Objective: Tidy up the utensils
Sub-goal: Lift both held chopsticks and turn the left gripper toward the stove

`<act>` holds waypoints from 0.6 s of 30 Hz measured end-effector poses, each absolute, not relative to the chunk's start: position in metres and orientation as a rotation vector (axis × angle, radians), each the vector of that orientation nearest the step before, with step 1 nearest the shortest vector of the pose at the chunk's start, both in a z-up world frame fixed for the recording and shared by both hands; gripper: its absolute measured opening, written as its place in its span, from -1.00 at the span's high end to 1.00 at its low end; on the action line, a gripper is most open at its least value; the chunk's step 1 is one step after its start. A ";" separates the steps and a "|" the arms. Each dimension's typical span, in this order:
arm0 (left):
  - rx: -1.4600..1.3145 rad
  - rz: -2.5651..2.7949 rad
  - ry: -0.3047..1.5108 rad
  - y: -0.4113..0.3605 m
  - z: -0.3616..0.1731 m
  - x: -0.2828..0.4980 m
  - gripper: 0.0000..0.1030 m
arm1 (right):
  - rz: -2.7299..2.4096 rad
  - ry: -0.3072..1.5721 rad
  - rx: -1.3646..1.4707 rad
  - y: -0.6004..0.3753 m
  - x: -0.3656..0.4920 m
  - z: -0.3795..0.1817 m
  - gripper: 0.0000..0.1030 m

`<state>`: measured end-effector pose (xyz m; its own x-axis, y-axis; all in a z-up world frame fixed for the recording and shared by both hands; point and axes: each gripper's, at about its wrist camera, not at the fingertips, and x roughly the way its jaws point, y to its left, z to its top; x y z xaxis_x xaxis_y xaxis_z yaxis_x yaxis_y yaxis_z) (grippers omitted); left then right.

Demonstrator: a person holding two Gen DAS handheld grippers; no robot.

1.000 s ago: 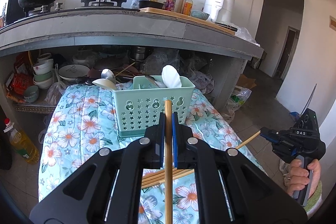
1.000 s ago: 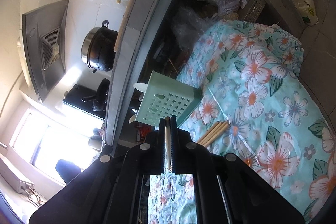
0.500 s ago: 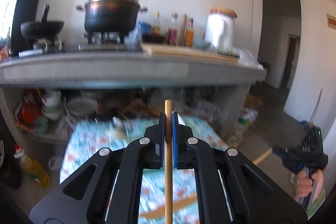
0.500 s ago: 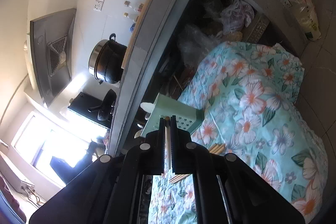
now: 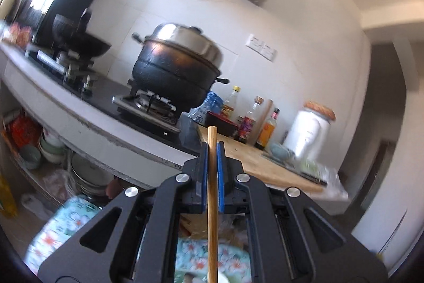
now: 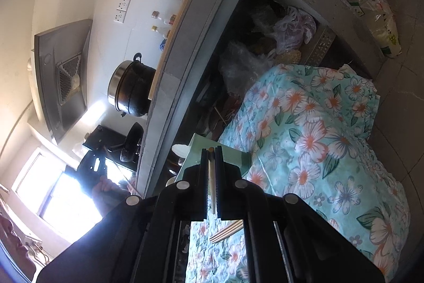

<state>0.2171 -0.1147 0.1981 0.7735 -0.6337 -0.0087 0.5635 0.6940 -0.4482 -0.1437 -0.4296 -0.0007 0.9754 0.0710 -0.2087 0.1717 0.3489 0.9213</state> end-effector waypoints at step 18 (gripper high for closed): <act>-0.529 -0.564 0.195 -0.150 0.137 0.280 0.90 | -0.110 0.218 1.207 -0.443 -0.146 0.004 0.91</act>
<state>0.2803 -0.1496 0.1374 0.8309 -0.5554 -0.0339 0.4575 0.7165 -0.5267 -0.1462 -0.4432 0.0035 0.9736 0.0316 -0.2259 0.2005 0.3540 0.9135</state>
